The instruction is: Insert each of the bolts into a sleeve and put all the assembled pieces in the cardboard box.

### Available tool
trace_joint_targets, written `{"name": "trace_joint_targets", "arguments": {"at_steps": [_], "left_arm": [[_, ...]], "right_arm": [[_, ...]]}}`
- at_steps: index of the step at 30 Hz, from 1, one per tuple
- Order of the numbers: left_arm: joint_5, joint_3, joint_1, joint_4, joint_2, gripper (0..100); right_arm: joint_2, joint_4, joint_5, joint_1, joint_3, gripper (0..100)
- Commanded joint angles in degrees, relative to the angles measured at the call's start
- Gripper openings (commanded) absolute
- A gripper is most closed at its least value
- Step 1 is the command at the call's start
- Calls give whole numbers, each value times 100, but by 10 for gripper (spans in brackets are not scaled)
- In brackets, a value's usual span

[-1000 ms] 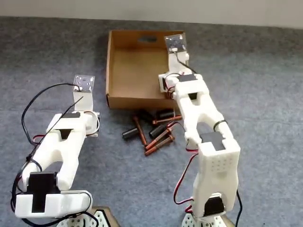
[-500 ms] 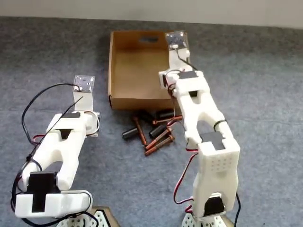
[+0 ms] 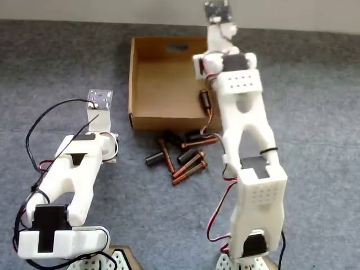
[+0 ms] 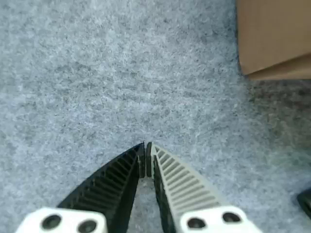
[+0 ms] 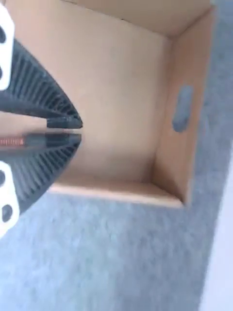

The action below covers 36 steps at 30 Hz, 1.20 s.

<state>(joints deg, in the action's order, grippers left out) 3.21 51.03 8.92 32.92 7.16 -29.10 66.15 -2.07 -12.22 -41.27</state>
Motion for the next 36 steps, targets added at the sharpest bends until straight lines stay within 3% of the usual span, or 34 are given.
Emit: {"name": "trace_joint_targets", "arguments": {"at_steps": [1, 9, 22, 36], "left_arm": [[9, -163, -119, -79, 13, 42], [9, -163, -119, -79, 13, 42], [9, -163, -119, -79, 13, 42], [9, -163, -110, -97, 4, 42]], "right_arm": [[22, 171, 44, 576, -338, 8], [-769, -374, 44, 1182, 224, 7], [-1138, -66, 44, 453, 251, 7], [-1121, 268, 53, 268, 215, 7]]}}
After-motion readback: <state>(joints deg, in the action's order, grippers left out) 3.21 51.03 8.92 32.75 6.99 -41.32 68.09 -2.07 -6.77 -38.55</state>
